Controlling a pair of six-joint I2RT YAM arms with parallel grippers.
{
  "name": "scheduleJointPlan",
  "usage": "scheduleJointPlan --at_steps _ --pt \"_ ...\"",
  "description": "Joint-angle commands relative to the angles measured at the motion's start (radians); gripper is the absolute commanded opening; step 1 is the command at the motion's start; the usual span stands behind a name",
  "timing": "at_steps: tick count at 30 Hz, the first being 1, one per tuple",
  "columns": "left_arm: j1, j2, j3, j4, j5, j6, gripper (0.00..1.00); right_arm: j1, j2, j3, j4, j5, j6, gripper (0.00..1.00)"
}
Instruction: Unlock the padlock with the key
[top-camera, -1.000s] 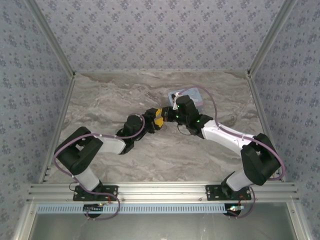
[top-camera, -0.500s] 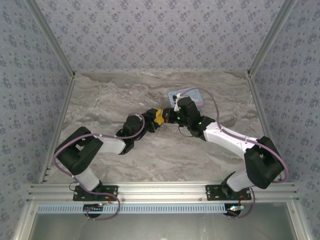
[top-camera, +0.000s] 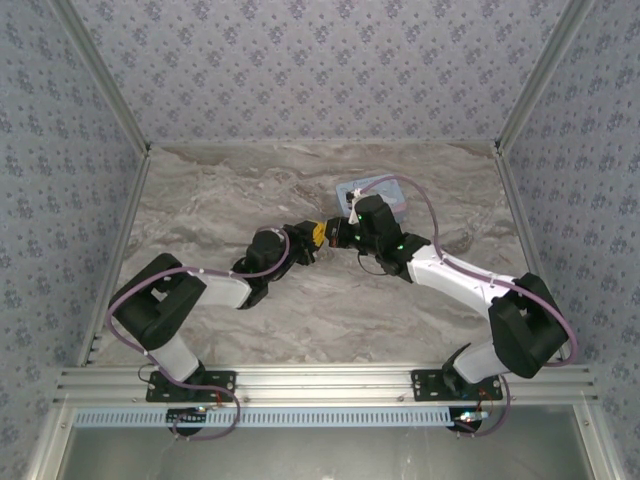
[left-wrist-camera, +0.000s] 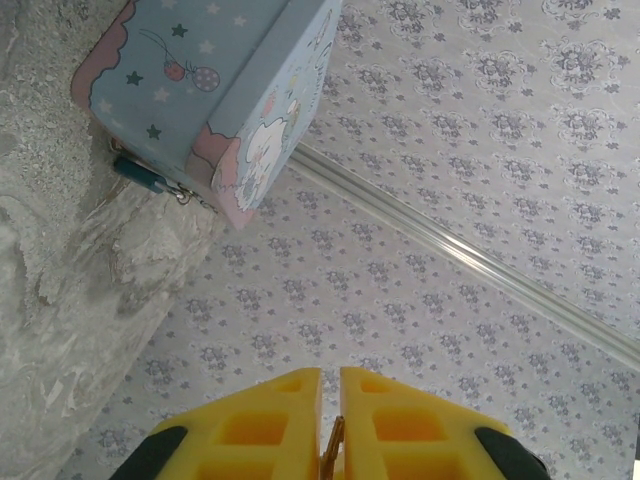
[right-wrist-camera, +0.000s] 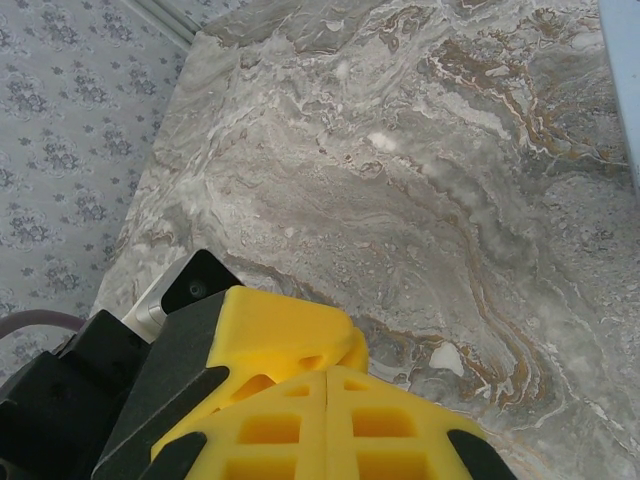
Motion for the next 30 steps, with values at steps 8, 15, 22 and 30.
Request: scheduleJointPlan --at_steps 8,15,22,30 --pt "-0.008 0.001 -0.007 0.035 -0.016 -0.221 0.09 0.003 -0.037 -0.005 -0.006 0.019 0.011 0.0" --pt "-0.008 0.001 -0.009 0.029 -0.014 -0.222 0.11 0.001 -0.047 -0.009 -0.009 0.025 0.01 0.0" --pt "-0.008 0.0 -0.007 0.023 -0.013 -0.215 0.13 -0.001 -0.047 -0.011 -0.009 0.024 0.012 0.0" --pt "-0.008 0.004 -0.006 0.028 -0.013 -0.208 0.07 -0.003 -0.045 -0.015 -0.011 0.022 0.013 0.0"
